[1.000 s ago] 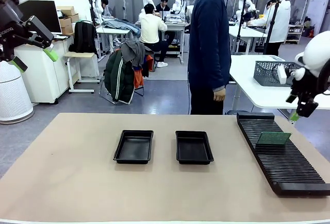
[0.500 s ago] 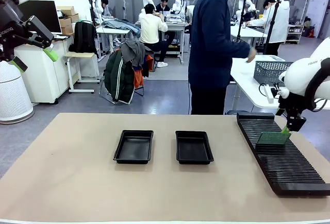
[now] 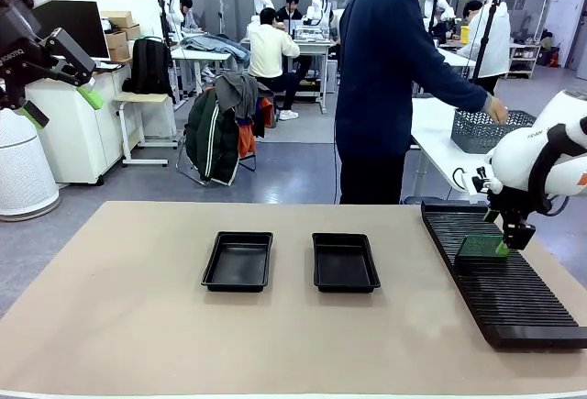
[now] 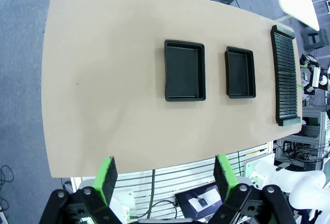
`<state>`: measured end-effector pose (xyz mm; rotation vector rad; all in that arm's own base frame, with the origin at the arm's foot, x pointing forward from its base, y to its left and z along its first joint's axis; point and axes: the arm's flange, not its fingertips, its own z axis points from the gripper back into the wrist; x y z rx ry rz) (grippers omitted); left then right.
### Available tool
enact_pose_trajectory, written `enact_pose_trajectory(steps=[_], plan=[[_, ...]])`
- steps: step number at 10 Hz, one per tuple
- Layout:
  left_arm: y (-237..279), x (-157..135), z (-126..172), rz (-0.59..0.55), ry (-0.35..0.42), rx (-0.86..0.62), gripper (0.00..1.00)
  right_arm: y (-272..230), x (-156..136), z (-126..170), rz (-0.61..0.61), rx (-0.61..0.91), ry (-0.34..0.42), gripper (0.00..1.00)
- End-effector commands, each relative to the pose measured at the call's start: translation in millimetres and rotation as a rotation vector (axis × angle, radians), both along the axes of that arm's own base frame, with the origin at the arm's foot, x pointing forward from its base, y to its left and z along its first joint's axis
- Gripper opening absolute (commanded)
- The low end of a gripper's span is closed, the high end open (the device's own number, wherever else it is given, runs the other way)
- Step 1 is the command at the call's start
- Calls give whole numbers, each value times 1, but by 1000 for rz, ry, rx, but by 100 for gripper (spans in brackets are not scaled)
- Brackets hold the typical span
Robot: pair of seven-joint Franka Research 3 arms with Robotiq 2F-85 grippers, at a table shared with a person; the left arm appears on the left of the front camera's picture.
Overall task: Inspect and transfer BCBs to ESD trays.
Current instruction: Pick up the Blank PCB from the PCB Rack and place it in the left ESD tray.
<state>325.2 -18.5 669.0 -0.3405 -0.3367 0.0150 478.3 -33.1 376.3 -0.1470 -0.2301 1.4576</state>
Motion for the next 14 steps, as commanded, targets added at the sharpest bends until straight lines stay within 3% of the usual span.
enact_pose_trajectory(steps=[1,14], plan=[[2,1,-2,-14,-9,-7,100,-3,8,-8,17,-35,-26,100],[2,1,-2,-14,-9,-7,100,1,14,-13,20,0,-6,100]])
